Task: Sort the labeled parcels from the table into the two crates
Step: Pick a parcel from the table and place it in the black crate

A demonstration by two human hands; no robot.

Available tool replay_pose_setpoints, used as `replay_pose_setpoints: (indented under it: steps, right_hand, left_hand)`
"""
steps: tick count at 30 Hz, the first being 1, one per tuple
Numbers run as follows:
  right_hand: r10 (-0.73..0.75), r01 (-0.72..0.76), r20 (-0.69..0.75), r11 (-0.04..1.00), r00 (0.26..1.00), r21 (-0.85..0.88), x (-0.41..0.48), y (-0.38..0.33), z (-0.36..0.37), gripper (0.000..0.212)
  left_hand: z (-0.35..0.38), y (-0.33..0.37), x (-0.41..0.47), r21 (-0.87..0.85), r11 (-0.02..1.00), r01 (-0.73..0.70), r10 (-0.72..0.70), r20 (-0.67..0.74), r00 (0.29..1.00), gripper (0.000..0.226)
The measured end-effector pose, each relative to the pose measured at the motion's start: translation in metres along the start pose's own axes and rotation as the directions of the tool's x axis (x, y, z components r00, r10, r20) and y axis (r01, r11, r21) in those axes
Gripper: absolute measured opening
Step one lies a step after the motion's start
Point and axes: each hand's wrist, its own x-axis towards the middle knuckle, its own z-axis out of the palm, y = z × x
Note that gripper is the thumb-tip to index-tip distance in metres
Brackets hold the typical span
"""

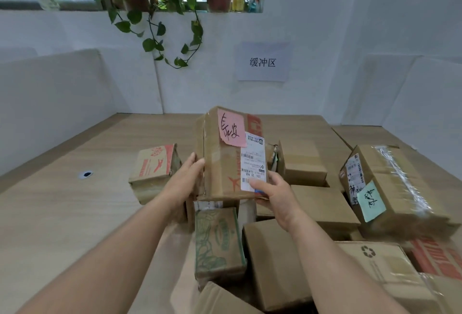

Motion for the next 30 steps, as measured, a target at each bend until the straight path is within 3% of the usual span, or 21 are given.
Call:
replay_pose_setpoints:
  steps: [3,5,8,12,16,20,24,30]
  right_hand:
    - [-0.07,0.071,0.021,0.993,0.997,-0.092,-0.004,0.004,0.005,0.047]
    - [-0.111,0.119,0.066,0.983,0.992,-0.14,-0.009,0.002,0.006,0.049]
    - [-0.12,0.139,0.138,0.981,0.983,-0.137,-0.016,-0.004,0.003,0.058]
    - [-0.039,0.06,0.332,0.997,0.942,-0.054,-0.025,-0.003,-0.002,0.087]
    - [-0.028,0.034,0.509,0.999,0.86,-0.003,-0.038,0.005,0.006,0.083]
    - [-0.041,0.074,0.591,0.997,0.806,-0.032,-0.05,0.015,0.03,0.099]
    - [-0.034,0.068,0.612,0.997,0.79,-0.033,-0.064,0.033,0.064,0.085]
    - [-0.032,0.073,0.629,0.997,0.776,-0.039,-0.093,0.05,0.109,0.089]
  left_hand:
    - [-0.008,-0.007,-0.01,-0.026,0.998,0.055,-0.052,0.107,0.993,0.113]
    - [-0.011,-0.011,-0.015,-0.074,0.996,0.048,-0.038,0.131,0.991,0.124]
    - [-0.017,-0.016,-0.025,-0.237,0.971,-0.014,0.039,0.098,0.994,0.101]
    - [-0.022,-0.023,-0.049,-0.352,0.934,-0.062,0.099,0.087,0.991,0.081]
    - [-0.024,-0.039,-0.076,-0.368,0.928,-0.055,0.079,0.051,0.996,0.072]
    - [-0.036,-0.06,-0.109,-0.385,0.921,-0.057,0.037,-0.059,0.998,0.07]
    - [-0.05,-0.08,-0.146,-0.365,0.929,-0.059,0.001,-0.157,0.988,0.074]
    - [-0.078,-0.11,-0.194,-0.375,0.927,-0.006,-0.087,-0.231,0.969,0.071]
